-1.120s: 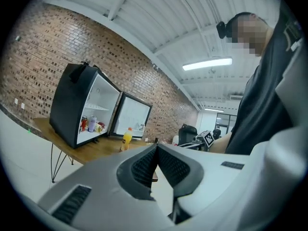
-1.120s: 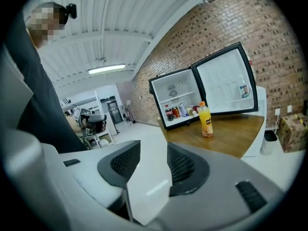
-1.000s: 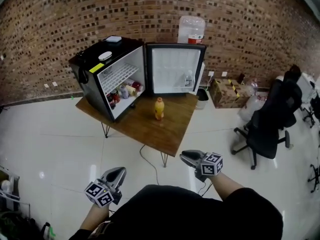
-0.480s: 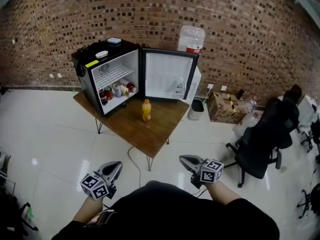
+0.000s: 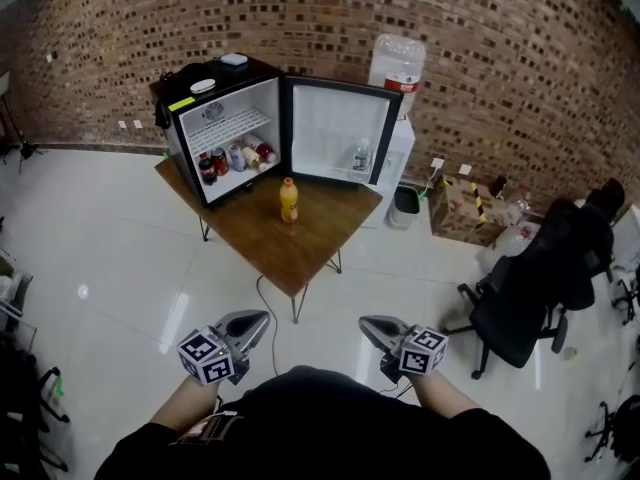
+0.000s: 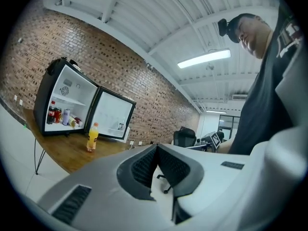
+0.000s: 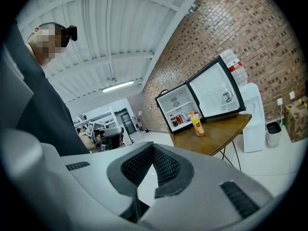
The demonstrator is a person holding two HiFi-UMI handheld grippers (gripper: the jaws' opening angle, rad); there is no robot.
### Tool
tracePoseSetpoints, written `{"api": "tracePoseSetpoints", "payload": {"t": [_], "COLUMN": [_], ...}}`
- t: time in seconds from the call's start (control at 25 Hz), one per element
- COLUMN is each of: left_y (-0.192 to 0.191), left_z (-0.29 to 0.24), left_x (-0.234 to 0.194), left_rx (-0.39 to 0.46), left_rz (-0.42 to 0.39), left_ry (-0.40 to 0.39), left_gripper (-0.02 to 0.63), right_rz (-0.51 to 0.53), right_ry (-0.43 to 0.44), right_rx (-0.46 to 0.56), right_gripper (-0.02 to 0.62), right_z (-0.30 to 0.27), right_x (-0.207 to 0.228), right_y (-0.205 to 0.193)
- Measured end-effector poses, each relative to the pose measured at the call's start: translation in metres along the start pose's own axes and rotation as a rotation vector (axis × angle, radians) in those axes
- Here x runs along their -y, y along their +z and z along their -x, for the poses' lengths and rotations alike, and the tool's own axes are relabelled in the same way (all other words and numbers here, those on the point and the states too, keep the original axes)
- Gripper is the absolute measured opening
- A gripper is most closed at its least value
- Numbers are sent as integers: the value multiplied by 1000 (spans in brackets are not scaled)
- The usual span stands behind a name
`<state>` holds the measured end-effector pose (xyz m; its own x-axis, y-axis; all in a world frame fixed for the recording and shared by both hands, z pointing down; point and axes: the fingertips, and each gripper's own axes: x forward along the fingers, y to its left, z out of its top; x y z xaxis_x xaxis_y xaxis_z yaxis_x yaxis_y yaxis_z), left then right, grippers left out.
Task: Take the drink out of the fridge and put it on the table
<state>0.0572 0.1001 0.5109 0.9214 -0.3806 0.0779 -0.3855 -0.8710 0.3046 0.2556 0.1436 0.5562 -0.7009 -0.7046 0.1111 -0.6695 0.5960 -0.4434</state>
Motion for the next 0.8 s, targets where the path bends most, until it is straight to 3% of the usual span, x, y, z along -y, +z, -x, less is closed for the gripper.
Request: {"api": "tracePoseSetpoints", "payload": {"t": [0.44,0.56,0.8], "left_y": [-2,-3,-4], "left_z": [95,111,123], "left_x": [-28,-43,-43], "left_rx": [-23,1,0], "left_rz": [-44,-9,-14], "left_ry": [-7,7,-9], "left_gripper": [-6,-6,-6], "right_rz": [45,66,81], "right_ry": [-53,-51,-76], "right_rx": [-43,-45,-32], "right_gripper": [-9,-9,-9], "right_z": [-62,-76,-76], "right_x": [-67,-78,-83], "right_y": [-38,-37,-34]}}
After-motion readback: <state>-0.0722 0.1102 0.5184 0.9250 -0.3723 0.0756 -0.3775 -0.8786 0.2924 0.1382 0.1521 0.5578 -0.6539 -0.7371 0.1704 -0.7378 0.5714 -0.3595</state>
